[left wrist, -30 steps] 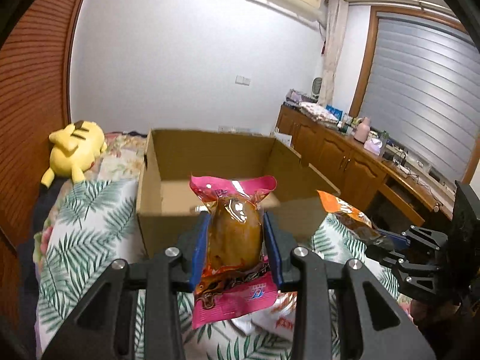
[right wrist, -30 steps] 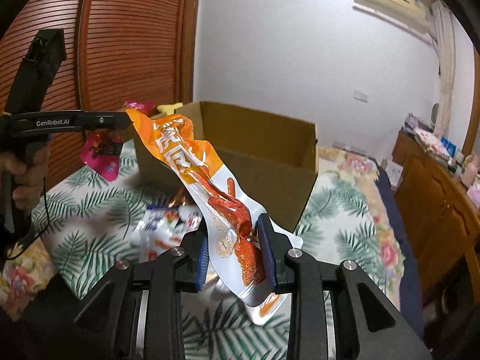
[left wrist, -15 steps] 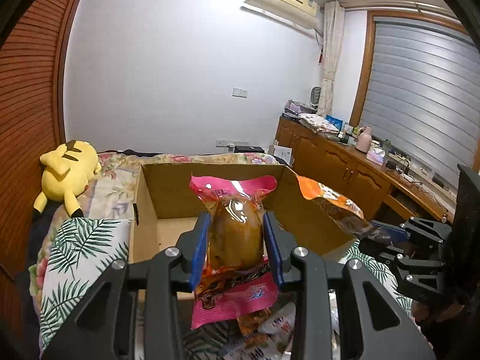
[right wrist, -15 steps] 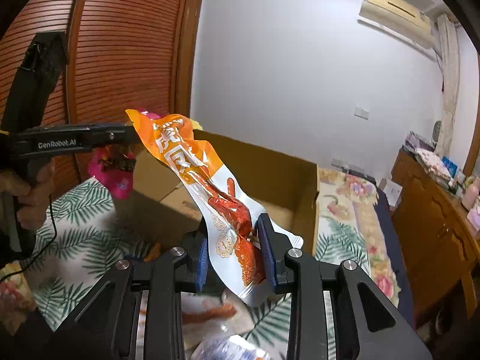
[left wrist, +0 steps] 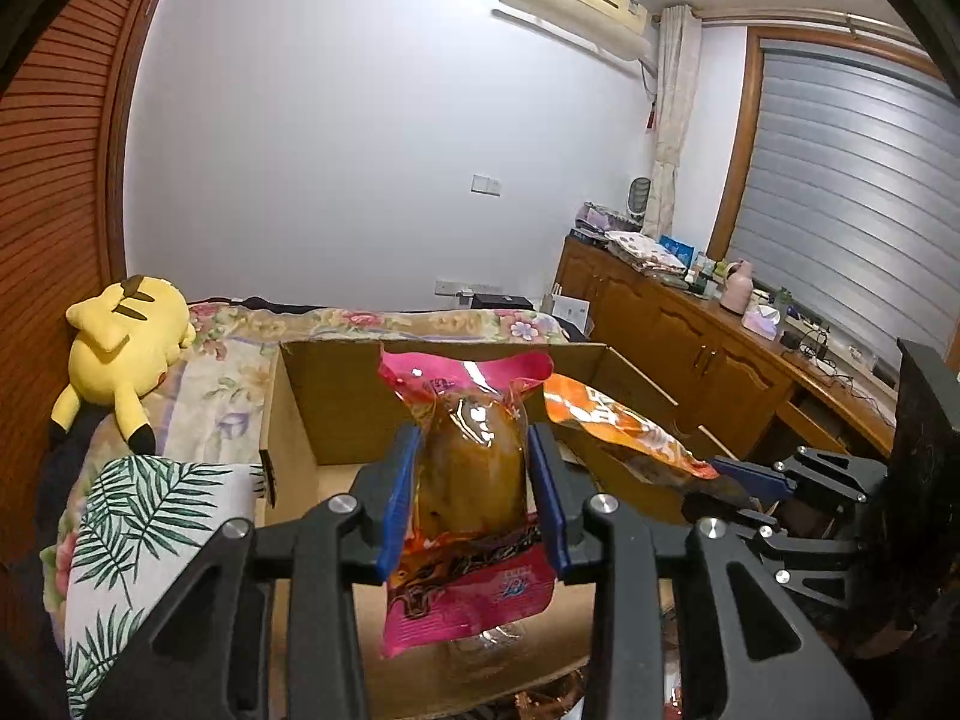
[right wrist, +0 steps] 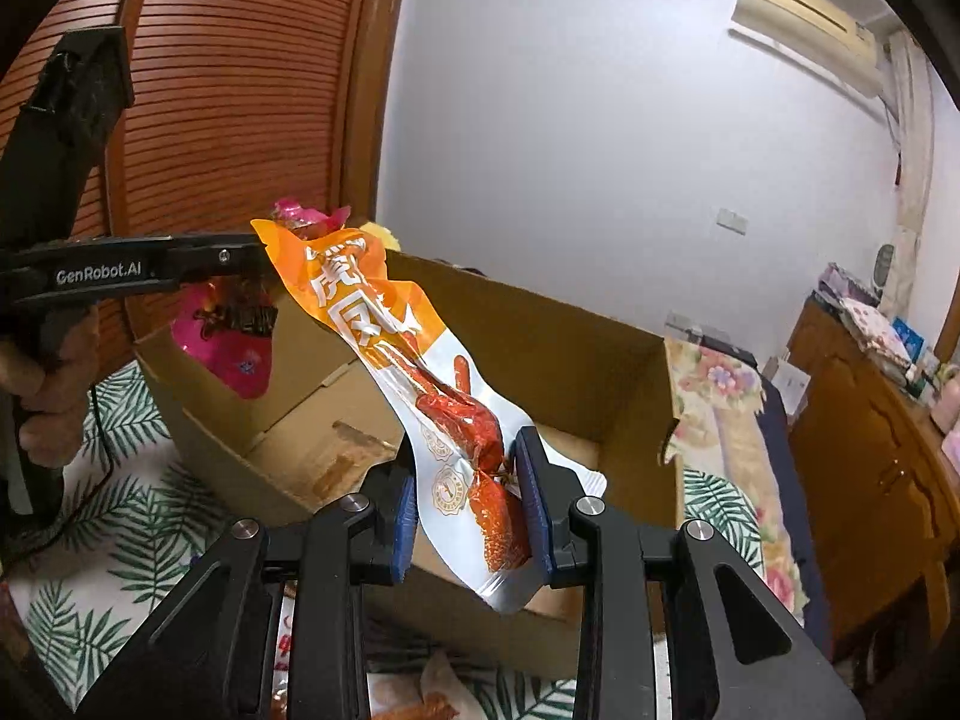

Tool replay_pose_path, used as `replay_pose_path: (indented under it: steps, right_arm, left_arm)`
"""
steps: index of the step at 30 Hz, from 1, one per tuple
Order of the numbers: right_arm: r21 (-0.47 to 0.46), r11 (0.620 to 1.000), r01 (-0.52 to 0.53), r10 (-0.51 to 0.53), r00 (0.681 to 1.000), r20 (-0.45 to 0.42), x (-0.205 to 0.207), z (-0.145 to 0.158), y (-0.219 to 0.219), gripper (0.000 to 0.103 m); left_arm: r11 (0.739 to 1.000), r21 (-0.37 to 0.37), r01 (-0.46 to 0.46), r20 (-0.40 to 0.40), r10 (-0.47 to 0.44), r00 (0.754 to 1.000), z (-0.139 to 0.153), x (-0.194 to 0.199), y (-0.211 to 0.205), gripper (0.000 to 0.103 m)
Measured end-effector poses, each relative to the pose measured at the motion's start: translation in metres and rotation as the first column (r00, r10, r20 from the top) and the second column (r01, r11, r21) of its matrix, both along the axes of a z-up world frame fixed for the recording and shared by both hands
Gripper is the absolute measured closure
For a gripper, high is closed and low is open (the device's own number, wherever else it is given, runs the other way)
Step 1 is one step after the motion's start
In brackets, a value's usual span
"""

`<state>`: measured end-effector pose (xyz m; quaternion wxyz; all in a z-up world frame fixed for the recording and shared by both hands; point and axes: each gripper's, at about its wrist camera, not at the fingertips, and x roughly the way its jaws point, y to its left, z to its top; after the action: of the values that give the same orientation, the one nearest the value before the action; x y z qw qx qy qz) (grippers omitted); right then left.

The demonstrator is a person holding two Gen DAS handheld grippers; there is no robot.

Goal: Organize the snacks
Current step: 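Lift both packets over the box and open both tools to drop them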

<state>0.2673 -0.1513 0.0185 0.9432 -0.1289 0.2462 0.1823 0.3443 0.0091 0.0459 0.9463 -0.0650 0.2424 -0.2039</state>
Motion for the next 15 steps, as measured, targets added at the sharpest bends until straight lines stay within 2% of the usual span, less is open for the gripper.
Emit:
replay_pose_path:
  steps: [10, 15]
  right_arm:
    - [-0.009, 1.000, 0.009, -0.010, 0.999, -0.031, 0.017, -0.010, 0.007, 0.074]
    - [0.005, 1.000, 0.006, -0.005, 0.999, -0.046, 0.020, -0.012, 0.006, 0.073]
  left_arm:
    - [0.999, 0.033, -0.024, -0.035, 0.025, 0.999, -0.016, 0.010, -0.005, 0.063]
    - [0.999, 0.032, -0.019, -0.026, 0.020, 0.999, -0.016, 0.008, -0.005, 0.060]
